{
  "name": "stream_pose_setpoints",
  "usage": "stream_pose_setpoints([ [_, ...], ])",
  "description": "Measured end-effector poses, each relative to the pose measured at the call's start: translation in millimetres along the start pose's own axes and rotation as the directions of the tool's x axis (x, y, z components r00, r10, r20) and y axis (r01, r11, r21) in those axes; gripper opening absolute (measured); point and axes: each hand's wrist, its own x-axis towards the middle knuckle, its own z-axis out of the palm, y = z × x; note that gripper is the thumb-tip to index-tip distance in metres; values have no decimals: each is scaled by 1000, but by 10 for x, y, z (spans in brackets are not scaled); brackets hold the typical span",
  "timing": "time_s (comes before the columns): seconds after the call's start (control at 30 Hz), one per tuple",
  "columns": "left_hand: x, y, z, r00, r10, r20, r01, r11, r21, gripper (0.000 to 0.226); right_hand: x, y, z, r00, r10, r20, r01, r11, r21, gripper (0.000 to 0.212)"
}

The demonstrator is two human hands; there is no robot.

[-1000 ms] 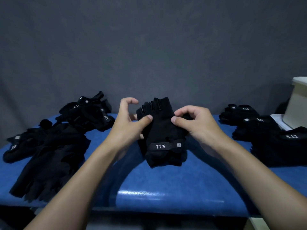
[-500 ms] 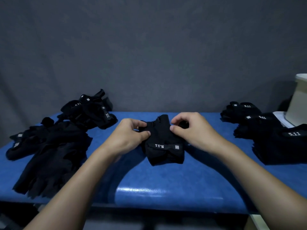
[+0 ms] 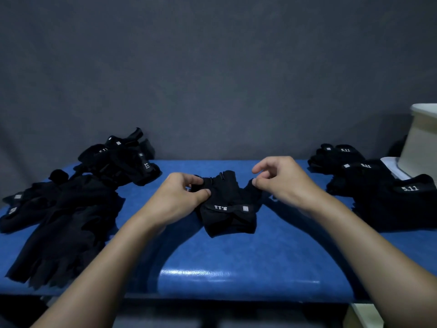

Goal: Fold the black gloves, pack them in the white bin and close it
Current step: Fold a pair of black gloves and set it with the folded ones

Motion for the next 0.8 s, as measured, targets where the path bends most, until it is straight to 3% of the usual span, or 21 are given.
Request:
stream_pose_setpoints([
  [0.13, -6, -11, 14, 1000, 26, -8, -26, 999, 27, 43, 16, 37, -12, 1000, 12, 14, -12, 1000, -29, 12],
  [0.27, -55, 0, 83, 993, 107, -47, -98, 982, 162, 45, 13, 94, 32, 997, 42, 66, -31, 987, -156, 10],
  [0.4, -105, 22, 106, 984, 169, -50, -151, 954, 260, 48, 4, 33, 81, 996, -87, -5, 85, 984, -156, 14],
  [0.6, -116, 29, 98, 976, 205, -72, -176, 941, 289, 51, -45, -49, 196, 980, -114, 161, 141, 976, -165, 34],
  [0.7, -106, 24, 94, 972, 213, -94, -183, 948, 259, 53, -42, -46, 214, 981, -112, 158, 130, 985, -115, 28],
  [0.8, -100, 36, 93, 968, 221, -118, -190, 955, 227, 56, -33, -67, 186, 981, -114, 155, 103, 992, 78, 16],
])
